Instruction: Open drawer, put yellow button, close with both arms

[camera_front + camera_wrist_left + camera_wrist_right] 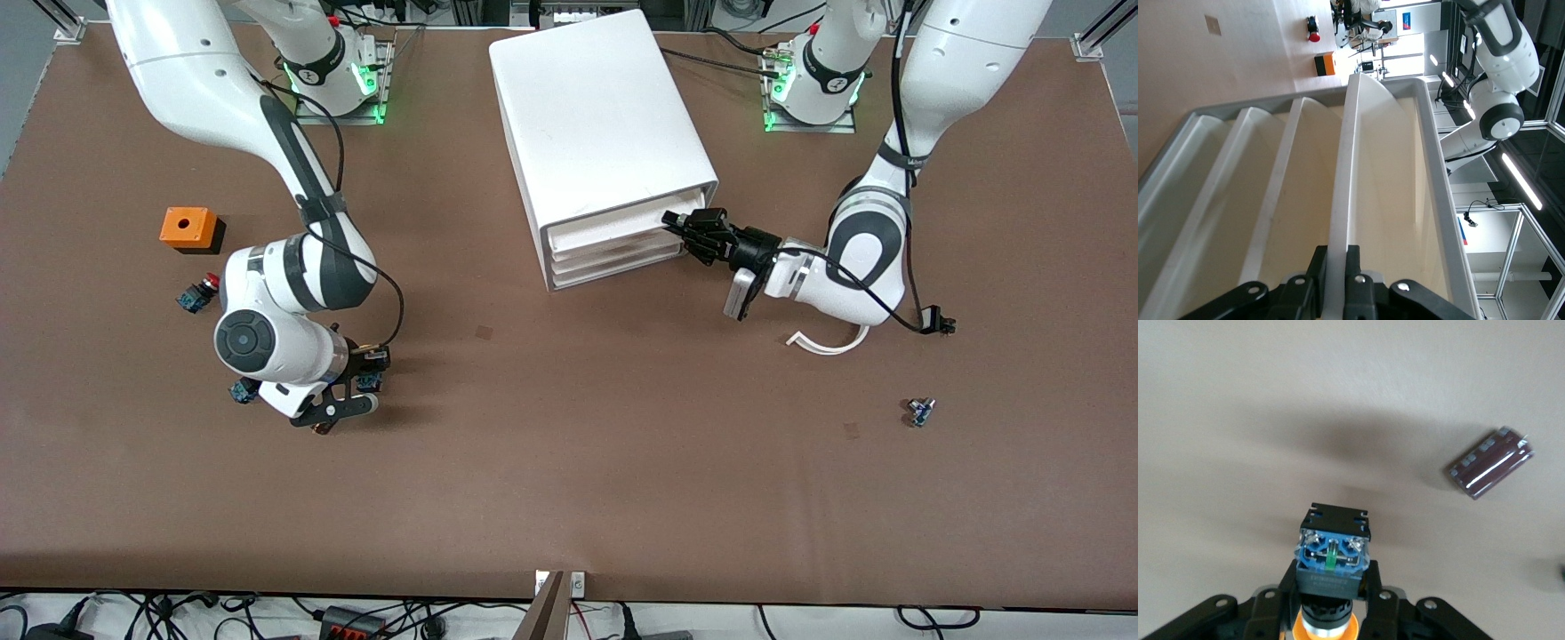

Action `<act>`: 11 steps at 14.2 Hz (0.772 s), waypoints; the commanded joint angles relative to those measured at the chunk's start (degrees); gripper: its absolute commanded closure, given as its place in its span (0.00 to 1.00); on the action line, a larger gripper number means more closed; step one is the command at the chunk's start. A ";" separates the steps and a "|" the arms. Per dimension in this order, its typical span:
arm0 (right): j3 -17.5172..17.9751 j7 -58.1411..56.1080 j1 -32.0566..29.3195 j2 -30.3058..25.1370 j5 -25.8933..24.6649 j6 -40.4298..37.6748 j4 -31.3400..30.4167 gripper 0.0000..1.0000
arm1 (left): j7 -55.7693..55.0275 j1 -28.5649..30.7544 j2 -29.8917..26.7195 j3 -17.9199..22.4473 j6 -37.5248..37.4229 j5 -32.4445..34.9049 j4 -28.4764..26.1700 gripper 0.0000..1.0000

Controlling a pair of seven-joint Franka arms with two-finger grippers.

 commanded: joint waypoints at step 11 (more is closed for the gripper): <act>-0.34 2.32 12.17 -7.16 0.10 -20.65 21.18 1.00 | -3.43 0.17 11.91 8.13 1.12 4.86 20.04 0.64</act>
